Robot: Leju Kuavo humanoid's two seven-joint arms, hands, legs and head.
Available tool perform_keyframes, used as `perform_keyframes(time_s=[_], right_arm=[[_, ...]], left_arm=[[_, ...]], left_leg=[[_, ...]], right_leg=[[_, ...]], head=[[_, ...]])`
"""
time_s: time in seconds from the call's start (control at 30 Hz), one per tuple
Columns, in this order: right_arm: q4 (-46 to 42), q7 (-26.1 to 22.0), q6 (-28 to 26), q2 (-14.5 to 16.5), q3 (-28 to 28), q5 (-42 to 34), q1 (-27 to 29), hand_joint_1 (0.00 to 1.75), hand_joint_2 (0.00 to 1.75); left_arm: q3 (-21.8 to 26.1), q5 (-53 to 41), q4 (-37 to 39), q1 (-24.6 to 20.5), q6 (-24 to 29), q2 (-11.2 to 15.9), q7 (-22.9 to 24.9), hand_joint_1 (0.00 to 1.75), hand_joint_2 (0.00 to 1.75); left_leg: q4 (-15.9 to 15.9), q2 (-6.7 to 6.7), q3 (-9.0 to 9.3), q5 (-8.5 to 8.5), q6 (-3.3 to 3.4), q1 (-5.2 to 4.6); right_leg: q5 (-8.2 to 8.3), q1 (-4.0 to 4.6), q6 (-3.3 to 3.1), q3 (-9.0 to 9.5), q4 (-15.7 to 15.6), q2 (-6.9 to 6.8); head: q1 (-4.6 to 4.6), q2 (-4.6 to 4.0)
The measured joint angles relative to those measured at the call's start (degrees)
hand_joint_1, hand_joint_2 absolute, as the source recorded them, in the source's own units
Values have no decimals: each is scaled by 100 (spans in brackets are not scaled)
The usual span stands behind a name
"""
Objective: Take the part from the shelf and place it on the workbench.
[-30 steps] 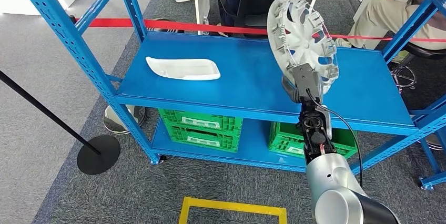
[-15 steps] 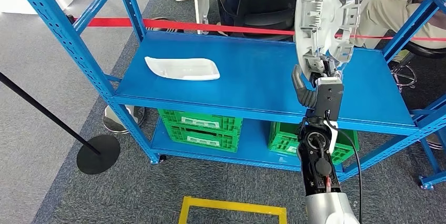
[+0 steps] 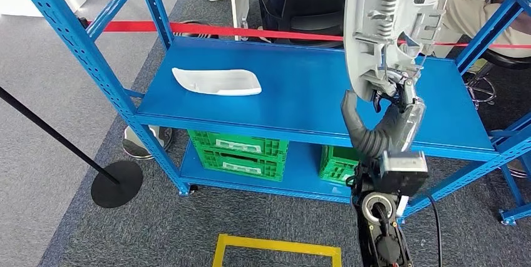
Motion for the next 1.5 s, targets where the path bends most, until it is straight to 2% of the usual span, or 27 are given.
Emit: perform_keyframes(time_s=[0.23, 0.33, 0.47, 0.77, 1.27, 1.5], right_arm=[[-1131, -2, -610, -298, 786, -67, 547, 175, 175], [-1386, -2, -628, -443, 1041, -94, 744, 175, 175], [-1541, -2, -702, -691, 1362, -332, 928, 175, 175], [-1529, -1, -732, -1125, 1889, -616, 987, 175, 175], [-1346, -1, -678, -1335, 2098, -691, 915, 175, 175], [-1163, 4, -395, -1350, 2086, -689, 919, 175, 175]], left_arm=[[32, -12, 0, 1, 7, -9, 102, 0, 175], [59, -88, 0, 2, 198, -12, 530, 0, 175], [80, -189, 0, 25, 310, -17, 984, 0, 175], [149, -189, 0, 42, 337, -8, 992, 0, 175], [241, -173, 4, 45, 451, -45, 1195, 0, 175], [275, -137, 3, 43, 364, -36, 1252, 0, 175]], left_leg=[[-2, -2, 5, -9, 2, 0], [-2, -1, 11, -13, 3, 0], [-2, -1, 12, -14, 3, 0], [-2, -1, 12, -14, 3, 0], [-1, -2, 10, -16, 5, -2], [6, -4, 14, -34, 26, -24]], right_leg=[[-6, -1, 3, 6, -1, -3], [-7, -1, 4, 12, -1, -2], [-8, -1, 5, 14, -1, -3], [-8, -1, 5, 15, 0, -3], [-9, -2, 7, 17, -2, -3], [-13, -20, 22, 32, -5, -5]], head=[[0, 1], [0, 1], [1, 0], [1, 1], [0, 1], [-1, 1]])
